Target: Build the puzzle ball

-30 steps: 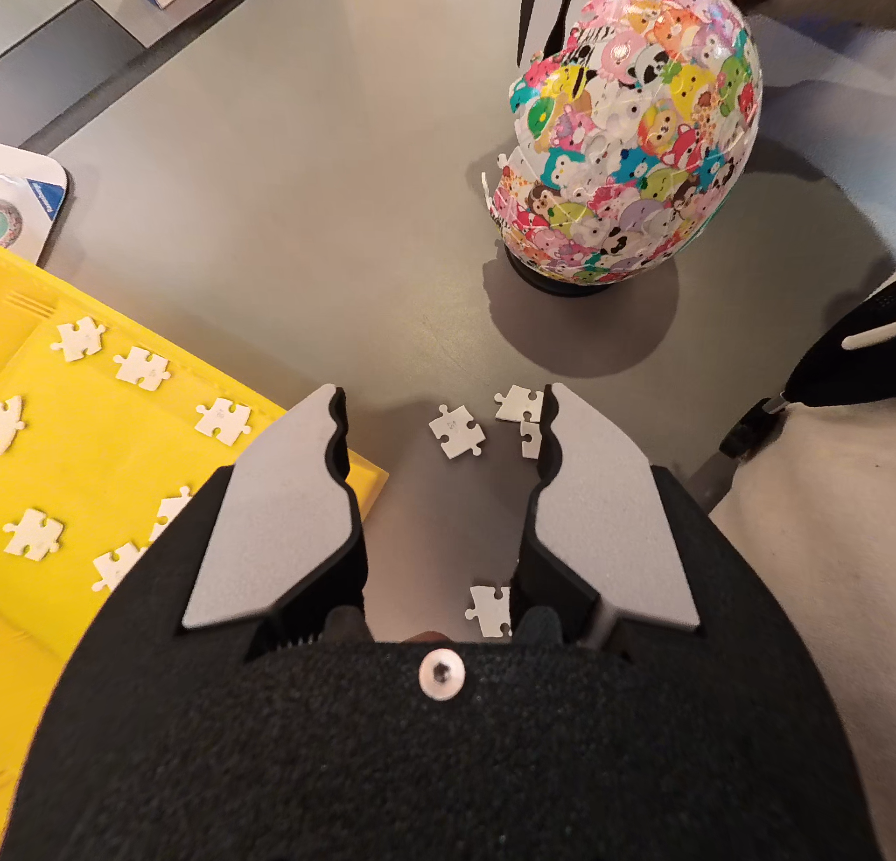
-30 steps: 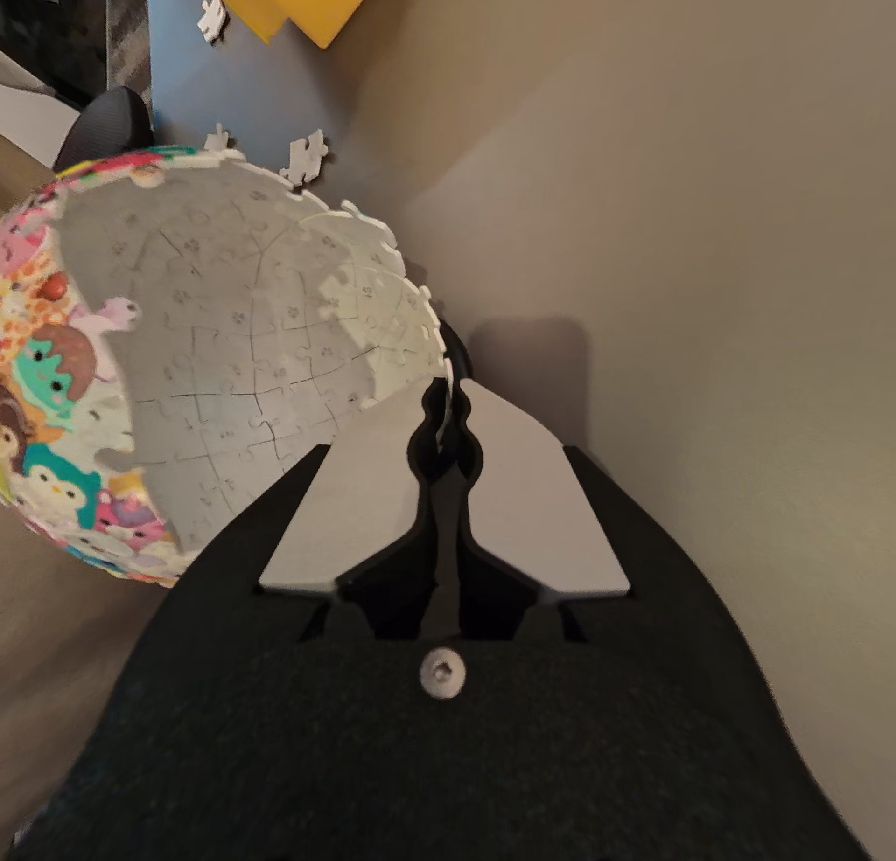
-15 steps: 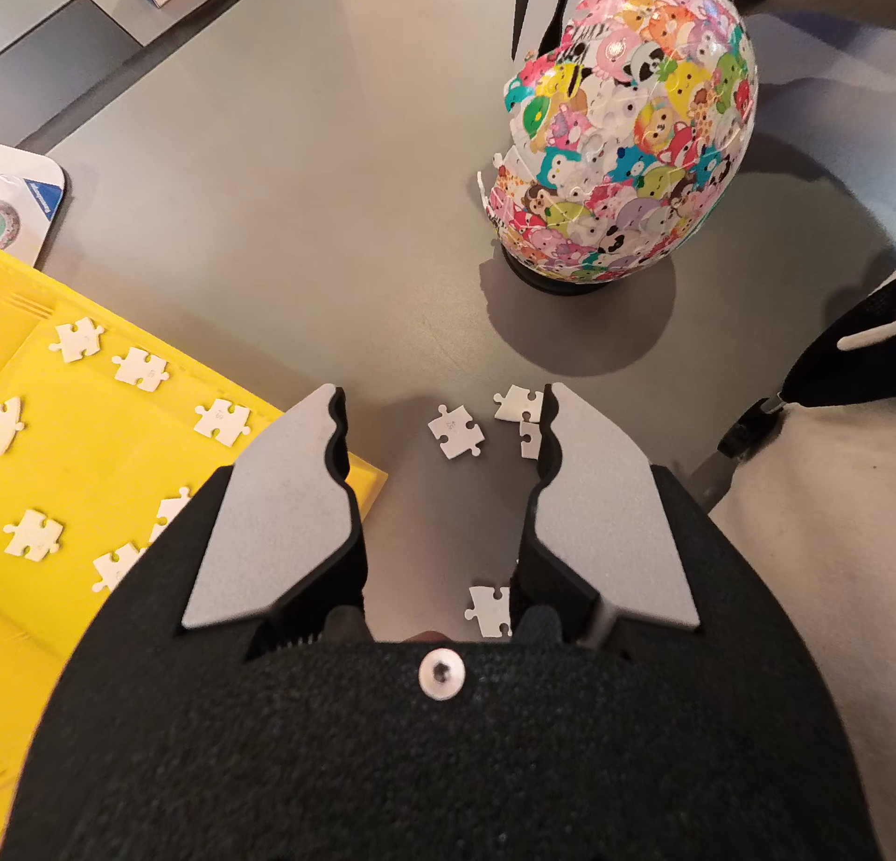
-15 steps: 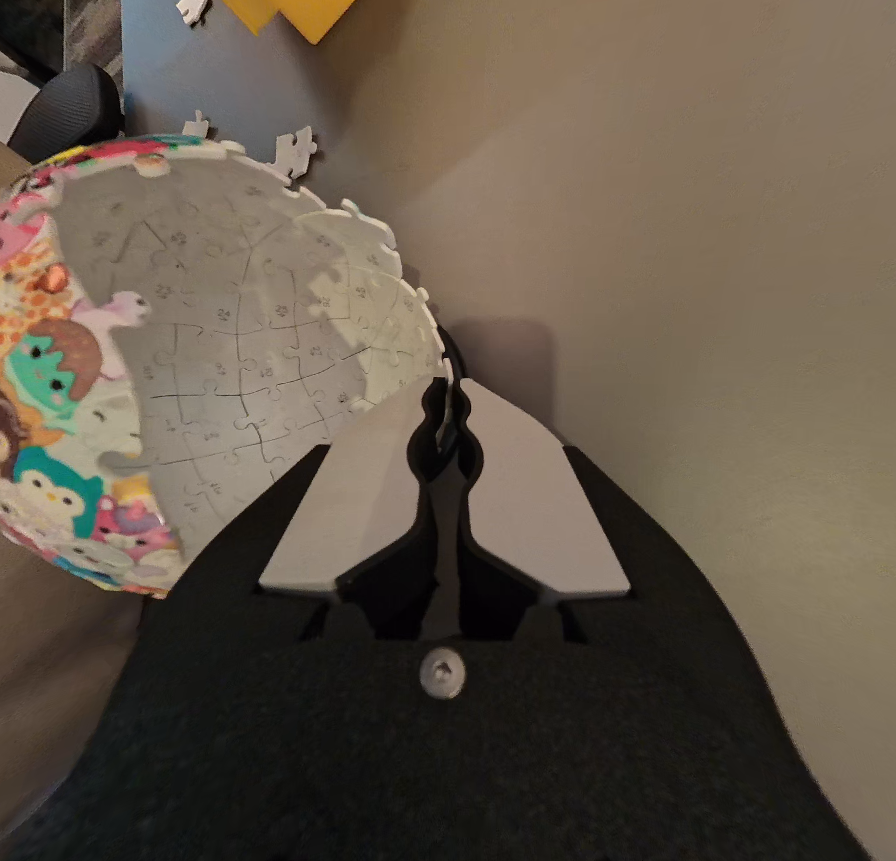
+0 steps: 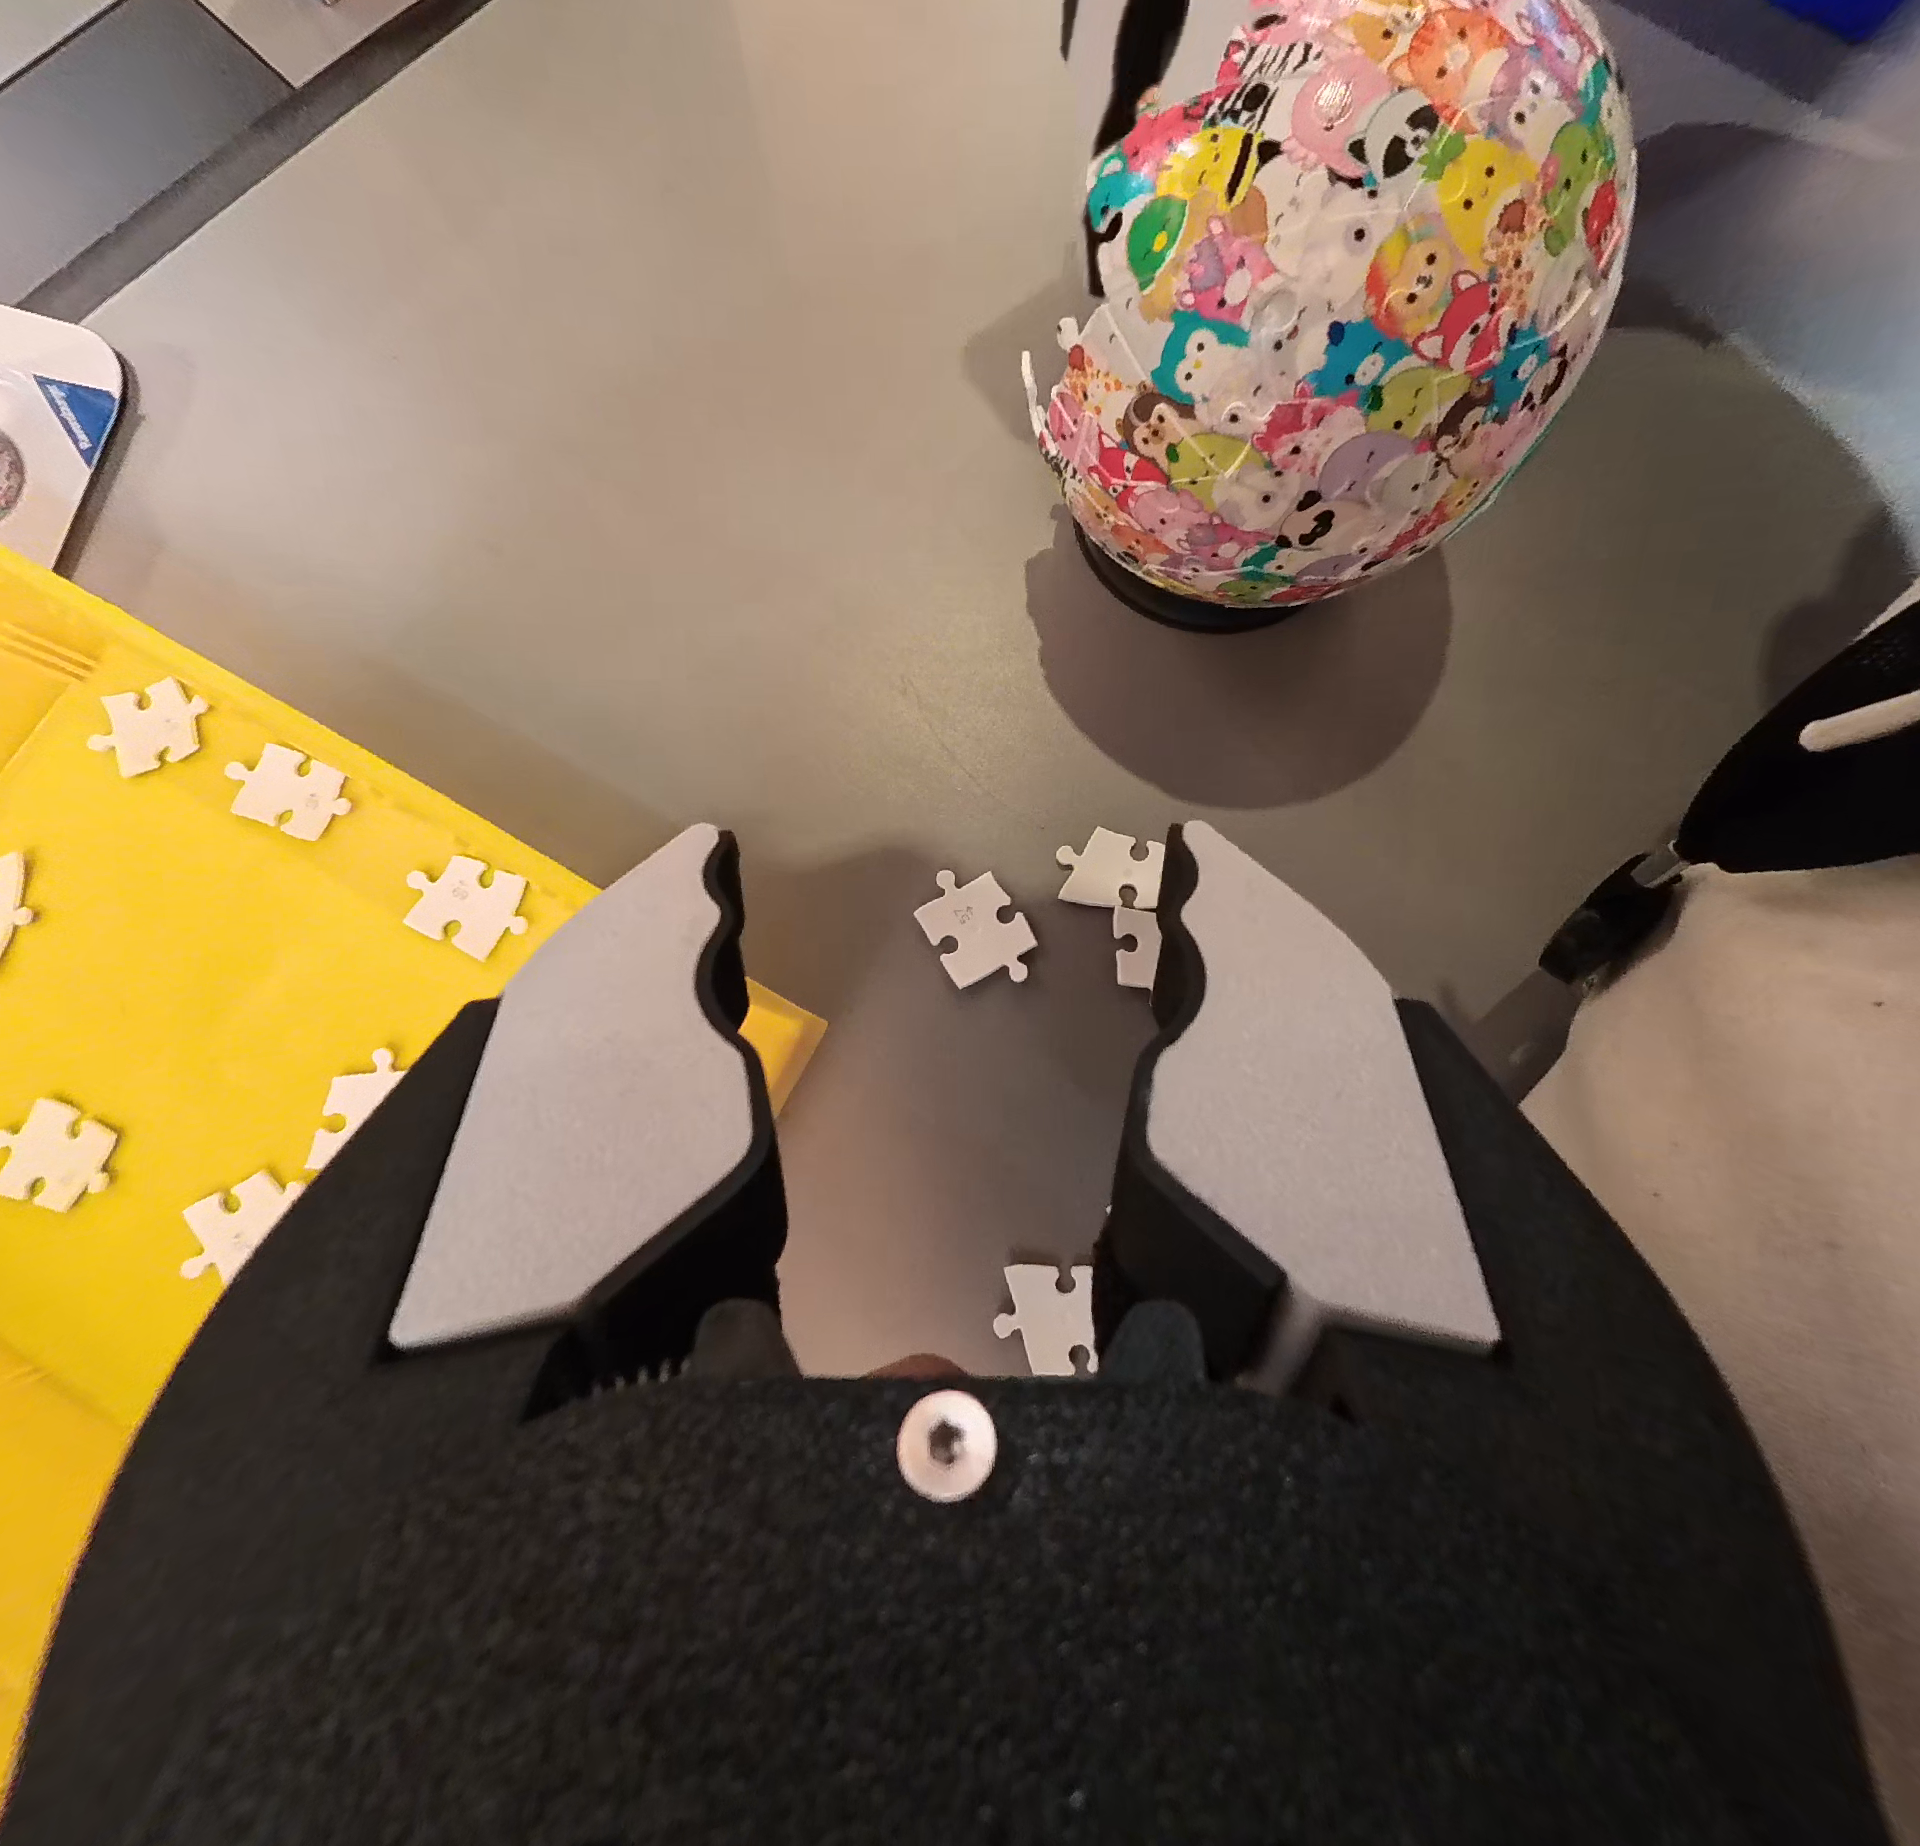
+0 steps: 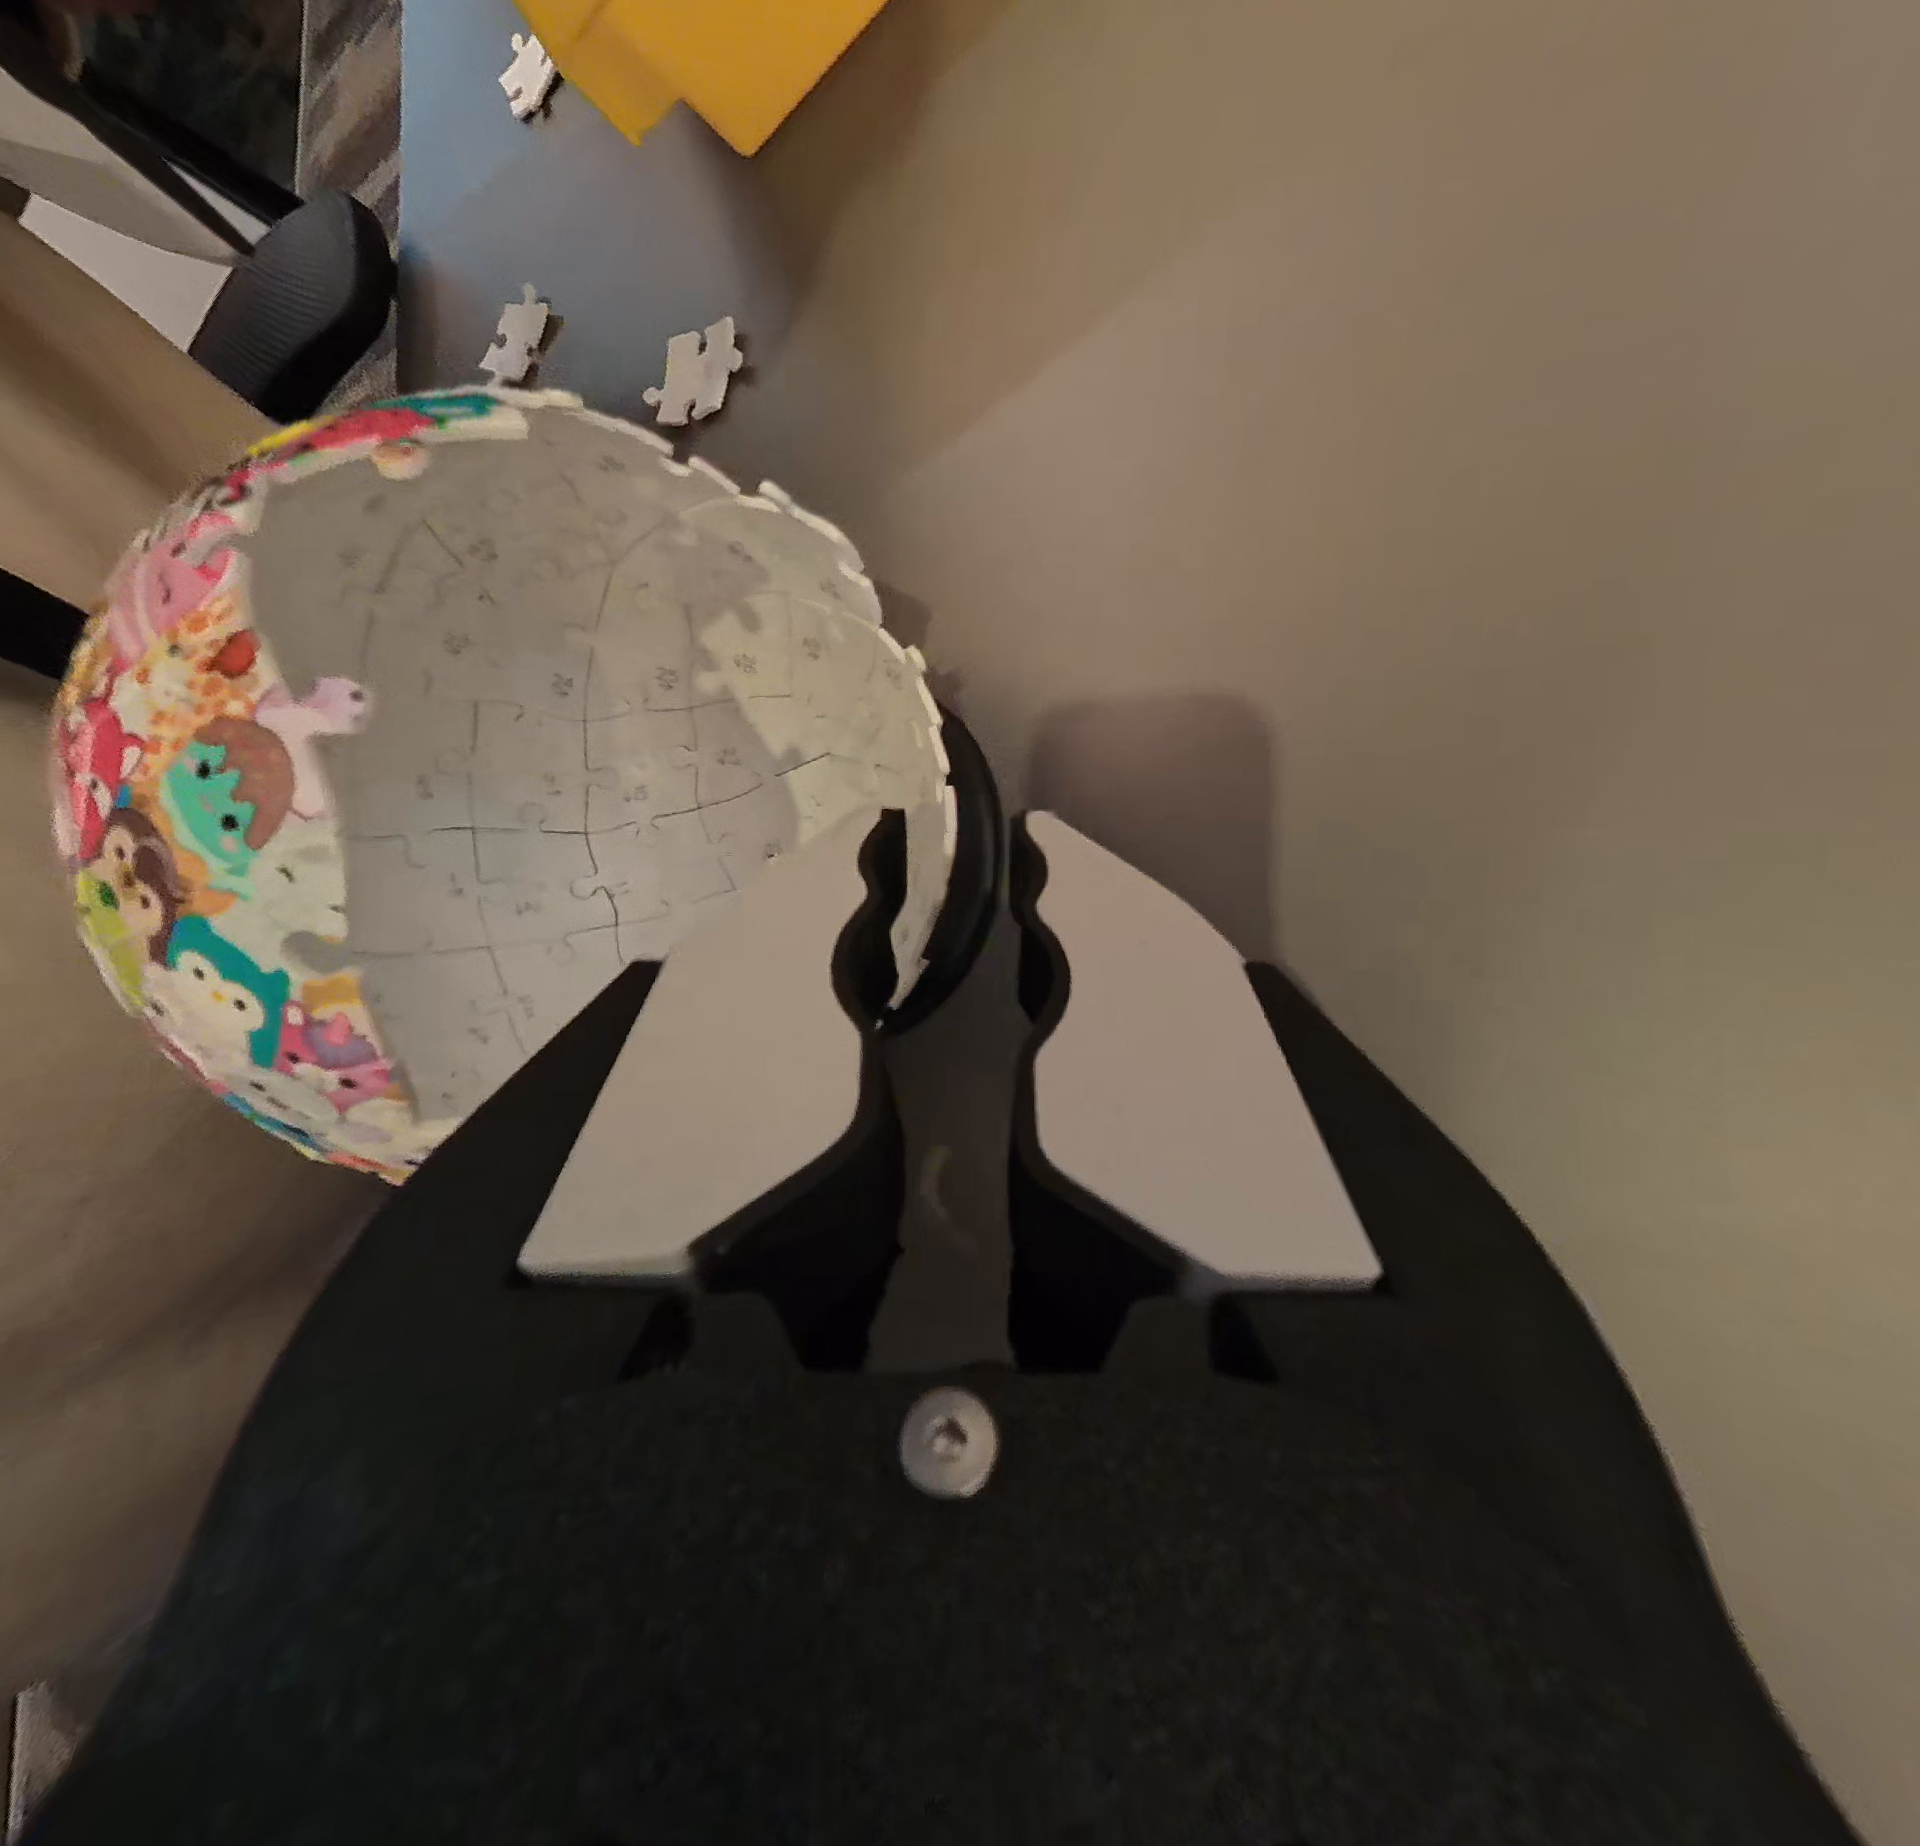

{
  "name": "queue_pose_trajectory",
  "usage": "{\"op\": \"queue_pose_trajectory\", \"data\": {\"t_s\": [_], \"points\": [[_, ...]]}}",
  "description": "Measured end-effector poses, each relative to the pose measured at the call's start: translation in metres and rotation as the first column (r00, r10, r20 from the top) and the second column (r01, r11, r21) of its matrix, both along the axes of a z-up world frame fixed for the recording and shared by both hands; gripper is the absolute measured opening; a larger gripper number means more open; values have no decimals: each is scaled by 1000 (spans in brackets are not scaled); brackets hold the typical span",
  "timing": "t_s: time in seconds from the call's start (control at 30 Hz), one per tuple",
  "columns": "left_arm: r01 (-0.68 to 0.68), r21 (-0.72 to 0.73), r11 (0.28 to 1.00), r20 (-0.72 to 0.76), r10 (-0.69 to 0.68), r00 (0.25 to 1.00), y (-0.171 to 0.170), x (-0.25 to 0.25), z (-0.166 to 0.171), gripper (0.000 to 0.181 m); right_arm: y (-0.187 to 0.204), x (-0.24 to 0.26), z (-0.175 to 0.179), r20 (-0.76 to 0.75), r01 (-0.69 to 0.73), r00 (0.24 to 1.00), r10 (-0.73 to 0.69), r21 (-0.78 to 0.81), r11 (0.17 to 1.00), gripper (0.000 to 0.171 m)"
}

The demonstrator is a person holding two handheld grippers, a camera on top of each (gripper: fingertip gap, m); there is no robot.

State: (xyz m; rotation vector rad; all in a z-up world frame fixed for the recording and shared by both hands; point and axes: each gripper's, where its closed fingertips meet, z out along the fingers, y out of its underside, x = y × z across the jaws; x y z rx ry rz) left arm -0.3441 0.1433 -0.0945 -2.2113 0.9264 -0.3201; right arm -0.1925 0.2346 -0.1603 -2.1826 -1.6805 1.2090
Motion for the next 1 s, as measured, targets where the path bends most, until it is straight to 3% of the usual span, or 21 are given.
{"op": "queue_pose_trajectory", "data": {"t_s": [0.23,0.4,0.53,0.67,0.87,1.0], "points": [[-10,26,1000,56,9,998,2,-2,10,76,20,8,16,215,-93,973,83,40,995,38],[-62,69,996,90,56,994,-3,-19,19,75,20,4,4,356,-296,900,250,81,952,57],[-122,74,990,95,115,989,-11,-36,19,73,11,-6,-5,341,-410,872,350,120,904,72],[-163,71,984,97,156,983,-16,-47,19,73,5,-6,-20,367,-469,845,390,155,870,73],[-176,55,983,76,171,982,-19,-54,14,74,4,0,-29,378,-501,836,398,228,835,76],[-170,62,983,77,165,983,-16,-52,15,74,10,-1,-27,377,-509,836,399,260,820,87]]}}
